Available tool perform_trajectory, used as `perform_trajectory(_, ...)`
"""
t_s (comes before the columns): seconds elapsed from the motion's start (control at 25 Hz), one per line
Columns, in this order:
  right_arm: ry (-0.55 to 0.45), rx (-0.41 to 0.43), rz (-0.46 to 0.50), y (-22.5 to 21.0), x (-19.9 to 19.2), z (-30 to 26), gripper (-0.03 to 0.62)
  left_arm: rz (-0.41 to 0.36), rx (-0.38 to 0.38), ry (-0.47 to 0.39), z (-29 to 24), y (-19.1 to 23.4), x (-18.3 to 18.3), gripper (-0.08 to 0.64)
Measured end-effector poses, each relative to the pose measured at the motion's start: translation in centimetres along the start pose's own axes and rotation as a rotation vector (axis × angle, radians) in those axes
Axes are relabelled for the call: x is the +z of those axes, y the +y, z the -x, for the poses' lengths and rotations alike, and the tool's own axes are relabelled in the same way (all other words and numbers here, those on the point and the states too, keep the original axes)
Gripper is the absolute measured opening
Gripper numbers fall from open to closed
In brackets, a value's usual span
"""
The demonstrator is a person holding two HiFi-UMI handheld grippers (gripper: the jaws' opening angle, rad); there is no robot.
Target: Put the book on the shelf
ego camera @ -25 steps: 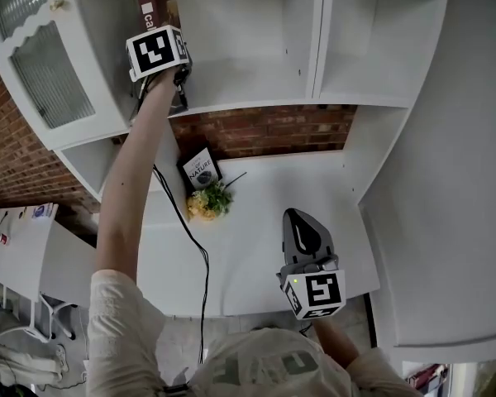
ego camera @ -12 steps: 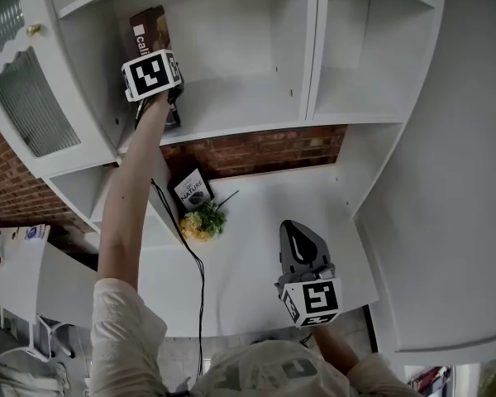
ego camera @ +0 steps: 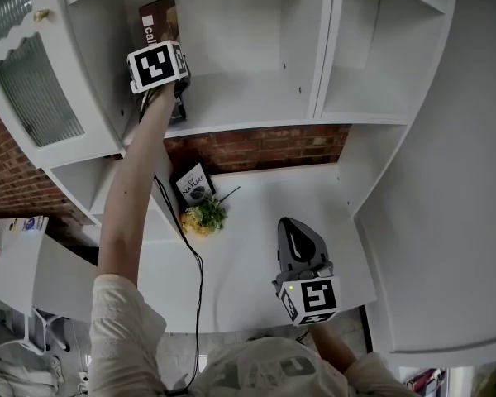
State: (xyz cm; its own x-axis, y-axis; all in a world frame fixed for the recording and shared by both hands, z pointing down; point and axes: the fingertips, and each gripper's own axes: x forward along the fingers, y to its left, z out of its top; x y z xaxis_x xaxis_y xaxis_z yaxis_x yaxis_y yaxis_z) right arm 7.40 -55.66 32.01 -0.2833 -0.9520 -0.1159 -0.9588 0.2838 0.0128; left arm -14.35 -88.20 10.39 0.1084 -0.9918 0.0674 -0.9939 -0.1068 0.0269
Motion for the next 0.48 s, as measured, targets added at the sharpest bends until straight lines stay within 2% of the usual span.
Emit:
perform_trajectory(0.24,-0.017,-0.004,-0.009,0.0,0.5,0.5,0.015,0.008,-0.008,-0.032,1.6,-0.2,1.1,0.166)
perform_trajectory(0.48,-0.047,0.011,0.001,0.8,1.7,0.9,0.015,-0.039,0.013,-0.052,3.6,-0.1,2.3,0.170)
